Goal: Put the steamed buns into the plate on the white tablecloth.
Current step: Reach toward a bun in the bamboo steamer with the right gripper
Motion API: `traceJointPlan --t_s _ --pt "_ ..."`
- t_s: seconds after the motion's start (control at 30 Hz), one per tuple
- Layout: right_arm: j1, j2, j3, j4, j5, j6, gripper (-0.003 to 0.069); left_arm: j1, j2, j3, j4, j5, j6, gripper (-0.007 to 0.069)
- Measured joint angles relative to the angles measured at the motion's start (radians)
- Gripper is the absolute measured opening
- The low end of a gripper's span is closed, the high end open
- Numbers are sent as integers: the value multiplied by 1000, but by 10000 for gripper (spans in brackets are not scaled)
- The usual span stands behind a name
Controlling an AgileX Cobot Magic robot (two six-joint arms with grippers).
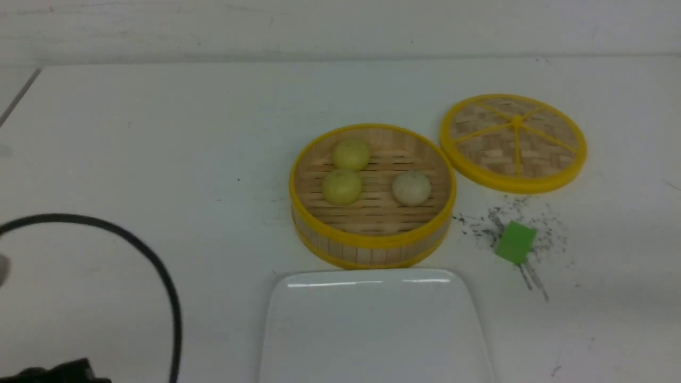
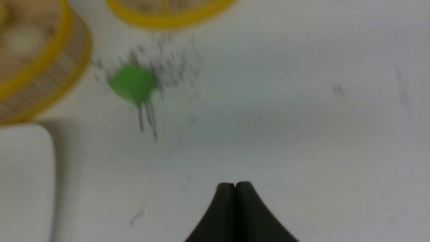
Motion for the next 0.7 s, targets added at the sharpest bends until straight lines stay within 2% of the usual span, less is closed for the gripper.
traceJointPlan --t_s 0.13,0.2,0.23,0.27,0.3,0.4,0.43,0.5,0.57,0.67,0.7 --pt "0 215 -29 84 15 -26 1 0 147 -1 -23 5 96 2" --pt "0 321 -61 173 32 -99 3 0 206 -1 -45 4 153 2" --pt "12 391 -100 261 56 -211 7 0 251 -1 -70 -2 194 2" --pt "12 398 -100 273 59 -211 7 0 256 -1 -70 -3 199 2" --pt "38 459 -139 367 77 -321 14 0 285 -1 -93 -11 230 3" --pt "115 568 -232 511 86 -472 43 0 337 -5 -130 -36 280 9" --pt "127 575 -247 523 86 -482 49 0 337 -5 -132 -36 280 10" --pt "220 691 -360 567 64 -510 101 0 368 -7 -144 -49 303 17" --pt "251 732 -404 571 50 -510 125 0 371 -8 -144 -51 309 20" --pt "339 887 -577 551 12 -510 229 0 373 -8 -144 -53 320 27" --pt "343 887 -587 551 12 -510 235 0 373 -8 -144 -53 320 27"
